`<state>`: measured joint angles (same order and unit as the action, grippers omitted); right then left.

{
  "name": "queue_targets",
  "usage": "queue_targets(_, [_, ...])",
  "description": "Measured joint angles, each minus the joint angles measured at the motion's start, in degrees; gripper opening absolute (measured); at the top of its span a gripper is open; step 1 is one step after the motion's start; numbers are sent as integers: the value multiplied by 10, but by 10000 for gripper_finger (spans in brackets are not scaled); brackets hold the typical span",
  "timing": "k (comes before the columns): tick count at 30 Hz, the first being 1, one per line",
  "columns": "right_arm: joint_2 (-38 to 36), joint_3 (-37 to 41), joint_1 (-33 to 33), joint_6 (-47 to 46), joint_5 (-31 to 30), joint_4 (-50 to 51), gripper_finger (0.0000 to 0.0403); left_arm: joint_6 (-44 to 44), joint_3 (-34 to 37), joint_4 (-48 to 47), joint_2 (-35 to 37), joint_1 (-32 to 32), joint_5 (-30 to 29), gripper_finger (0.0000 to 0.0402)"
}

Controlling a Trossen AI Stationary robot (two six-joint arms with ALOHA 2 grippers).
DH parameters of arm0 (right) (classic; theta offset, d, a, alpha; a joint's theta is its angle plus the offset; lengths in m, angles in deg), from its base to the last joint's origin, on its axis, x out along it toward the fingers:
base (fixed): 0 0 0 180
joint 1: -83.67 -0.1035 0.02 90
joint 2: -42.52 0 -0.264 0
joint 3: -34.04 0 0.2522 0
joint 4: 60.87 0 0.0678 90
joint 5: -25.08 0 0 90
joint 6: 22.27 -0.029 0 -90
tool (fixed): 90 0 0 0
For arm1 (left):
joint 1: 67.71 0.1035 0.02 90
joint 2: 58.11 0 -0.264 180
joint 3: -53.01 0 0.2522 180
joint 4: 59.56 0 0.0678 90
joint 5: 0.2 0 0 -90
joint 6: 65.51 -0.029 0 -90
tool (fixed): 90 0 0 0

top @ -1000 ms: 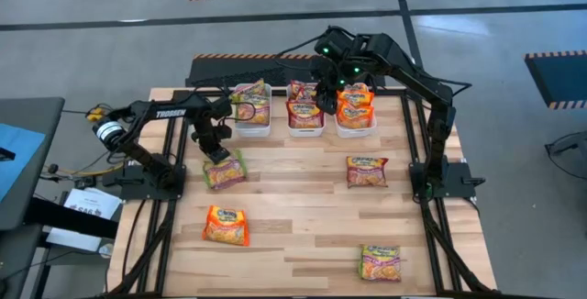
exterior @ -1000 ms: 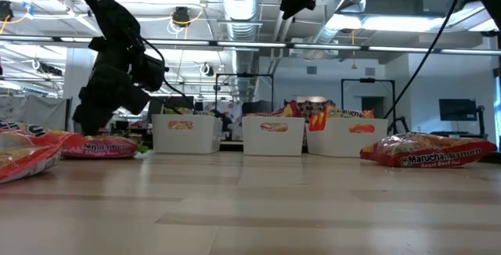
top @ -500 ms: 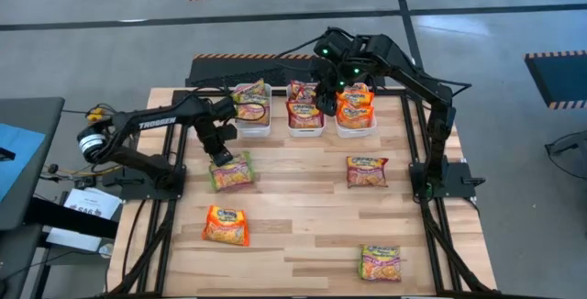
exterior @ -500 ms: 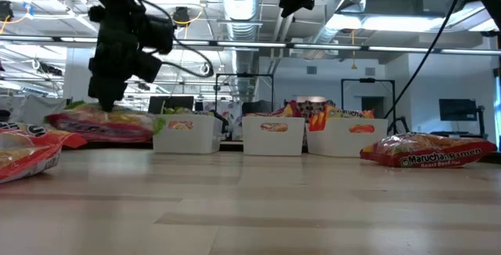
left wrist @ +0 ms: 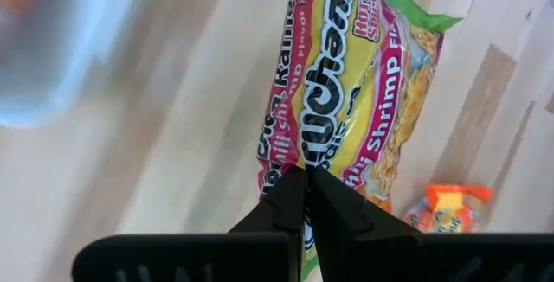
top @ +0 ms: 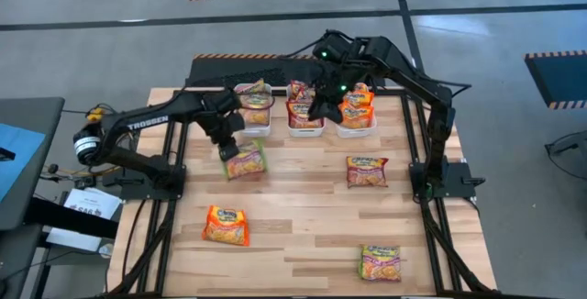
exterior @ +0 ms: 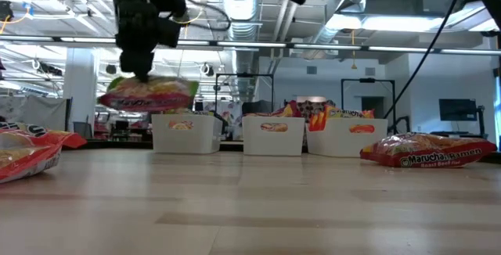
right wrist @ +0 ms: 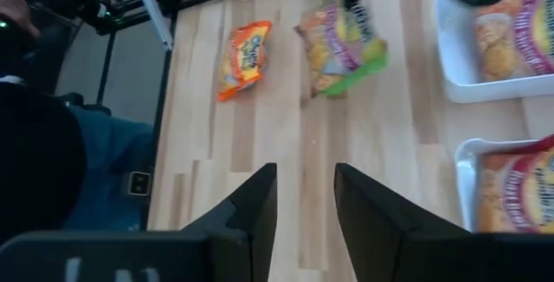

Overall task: Sort Maruchan noodles
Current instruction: Put the green noodle pack into the left white bin

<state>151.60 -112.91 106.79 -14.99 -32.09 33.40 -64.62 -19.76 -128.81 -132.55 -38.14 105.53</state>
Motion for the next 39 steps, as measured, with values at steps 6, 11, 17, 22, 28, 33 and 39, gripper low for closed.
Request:
queue_targets(6, [0,0,-25,-50,-13,-19,142,-41,-73,0,0,10,-87,0])
queue_targets(11, [0,0,-44,-60,-20,-34,142,-88,-125,20,-3,32,-208,0])
queue_targets(17, [0,0,-70,-84,-79,-36,142,-196,-135,83,-13,74,-294,0])
queue_targets(22, [0,0,-84,-105,-121,-36,142,-238,-134,100,-55,105,-288,0])
queue_targets(28, [0,0,-93,-110,-124,-41,142,-238,-133,131,-113,128,-254,0])
queue_targets(33, [0,0,-93,-119,-124,-47,142,-251,-133,119,-137,129,-282,0])
queue_targets(39, [0,0,-92,-119,-125,-51,142,-242,-133,132,-139,116,-255,0])
